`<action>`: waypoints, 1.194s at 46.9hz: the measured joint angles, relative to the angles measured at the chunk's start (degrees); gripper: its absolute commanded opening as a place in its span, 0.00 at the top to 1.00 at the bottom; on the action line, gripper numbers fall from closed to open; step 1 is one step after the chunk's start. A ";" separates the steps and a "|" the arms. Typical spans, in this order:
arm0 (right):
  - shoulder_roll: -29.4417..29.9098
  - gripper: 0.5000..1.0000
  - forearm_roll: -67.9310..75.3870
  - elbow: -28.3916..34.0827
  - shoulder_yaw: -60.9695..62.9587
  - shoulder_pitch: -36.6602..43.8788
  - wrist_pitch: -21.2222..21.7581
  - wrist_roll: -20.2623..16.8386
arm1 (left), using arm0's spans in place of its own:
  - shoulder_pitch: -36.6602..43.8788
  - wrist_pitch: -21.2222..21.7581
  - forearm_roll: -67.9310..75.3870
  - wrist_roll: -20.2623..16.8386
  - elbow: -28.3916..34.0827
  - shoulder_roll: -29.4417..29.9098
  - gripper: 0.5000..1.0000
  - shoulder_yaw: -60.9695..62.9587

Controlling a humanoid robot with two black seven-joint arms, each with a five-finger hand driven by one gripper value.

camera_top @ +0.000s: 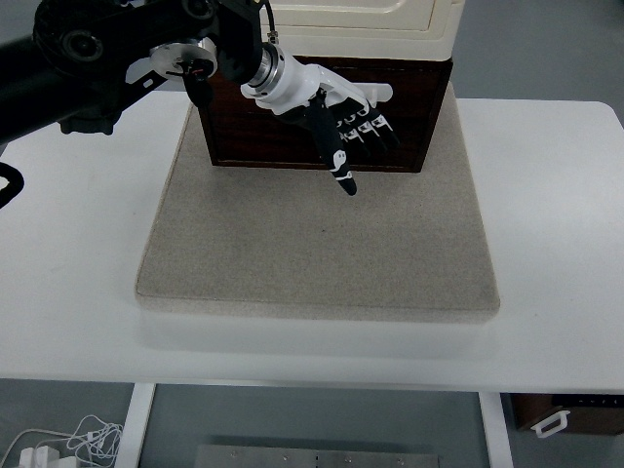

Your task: Close drawer under combined cabinet

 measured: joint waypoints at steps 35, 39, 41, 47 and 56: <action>0.00 0.10 0.00 0.00 0.00 -0.01 0.00 0.00 | 5.27 0.04 -8.48 -18.99 7.16 2.54 0.00 -52.76; 0.00 0.10 0.00 0.00 0.00 -0.01 0.00 -0.01 | 5.29 0.04 -8.51 -19.62 10.90 2.59 0.00 -57.22; 0.00 0.10 0.00 0.00 0.00 0.00 0.00 0.00 | 5.29 0.04 -8.51 -19.99 12.32 2.68 0.00 -58.72; 0.00 0.10 0.00 0.00 0.00 -0.01 0.00 -0.01 | 5.29 0.26 -8.55 -20.85 16.10 4.35 0.00 -61.10; 0.00 0.10 0.00 0.00 0.00 0.00 0.00 -0.01 | 4.87 7.30 -9.04 -24.62 21.56 6.38 0.00 -61.39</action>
